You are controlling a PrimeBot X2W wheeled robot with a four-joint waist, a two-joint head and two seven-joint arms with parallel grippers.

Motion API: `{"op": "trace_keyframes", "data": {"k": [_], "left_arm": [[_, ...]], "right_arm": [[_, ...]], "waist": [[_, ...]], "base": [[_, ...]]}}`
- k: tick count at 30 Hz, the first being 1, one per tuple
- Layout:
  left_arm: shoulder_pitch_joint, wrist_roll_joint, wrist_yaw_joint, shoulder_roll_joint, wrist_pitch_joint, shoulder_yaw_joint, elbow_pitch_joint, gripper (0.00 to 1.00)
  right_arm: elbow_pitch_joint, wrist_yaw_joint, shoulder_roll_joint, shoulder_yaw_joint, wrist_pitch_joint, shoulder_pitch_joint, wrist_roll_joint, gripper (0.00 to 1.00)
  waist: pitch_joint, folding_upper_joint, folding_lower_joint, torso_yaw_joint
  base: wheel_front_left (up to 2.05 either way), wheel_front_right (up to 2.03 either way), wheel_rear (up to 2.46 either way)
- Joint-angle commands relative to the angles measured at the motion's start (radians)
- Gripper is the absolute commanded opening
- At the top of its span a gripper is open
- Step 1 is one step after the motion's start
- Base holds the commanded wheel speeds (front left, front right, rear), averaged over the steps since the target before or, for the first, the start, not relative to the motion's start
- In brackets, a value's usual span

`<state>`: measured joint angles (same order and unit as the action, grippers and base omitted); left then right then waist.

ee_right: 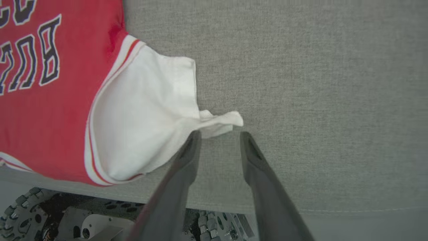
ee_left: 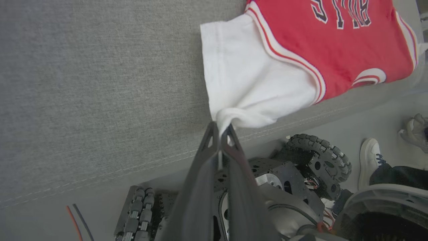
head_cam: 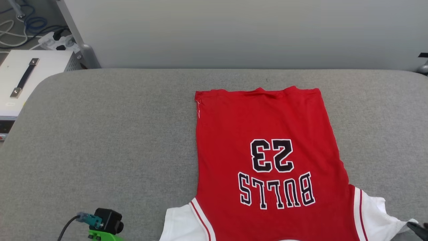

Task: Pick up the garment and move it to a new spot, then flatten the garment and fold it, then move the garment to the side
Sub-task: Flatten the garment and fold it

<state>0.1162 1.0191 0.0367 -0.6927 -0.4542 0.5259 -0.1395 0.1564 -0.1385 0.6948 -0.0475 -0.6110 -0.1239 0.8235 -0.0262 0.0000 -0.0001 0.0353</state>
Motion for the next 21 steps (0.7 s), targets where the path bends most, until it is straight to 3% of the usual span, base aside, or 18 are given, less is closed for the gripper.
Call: {"op": "trace_keyframes", "data": {"k": [1, 7, 12, 21], "left_arm": [[-0.025, -0.012, 0.001, -0.005, -0.008, 0.003, -0.02, 0.0], [-0.074, -0.046, 0.008, -0.021, -0.051, 0.02, -0.106, 0.0], [-0.123, -0.053, 0.011, -0.012, -0.086, 0.031, -0.183, 0.0], [-0.211, -0.106, -0.004, 0.005, -0.102, 0.051, -0.23, 0.0]], "right_arm": [[-0.027, 0.008, -0.003, 0.036, -0.031, -0.004, 0.0, 1.0], [-0.176, 0.008, -0.011, 0.183, -0.191, 0.08, -0.003, 1.0], [-0.272, 0.008, -0.049, 0.244, -0.35, 0.252, -0.024, 1.0], [-0.262, 0.008, -0.136, 0.21, -0.614, 0.64, -0.154, 1.0]], "waist": [[-0.044, 0.0, 0.0001, 0.013], [-0.148, 0.0, 0.0001, 0.044], [-0.25, 0.0, 0.0001, 0.091], [-0.412, 0.0, 0.0001, 0.182]], "base": [[0.0, 0.0, 0.0], [0.0, 0.0, 0.0], [0.0, 0.0, 0.0], [0.0, 0.0, 0.0]]}}
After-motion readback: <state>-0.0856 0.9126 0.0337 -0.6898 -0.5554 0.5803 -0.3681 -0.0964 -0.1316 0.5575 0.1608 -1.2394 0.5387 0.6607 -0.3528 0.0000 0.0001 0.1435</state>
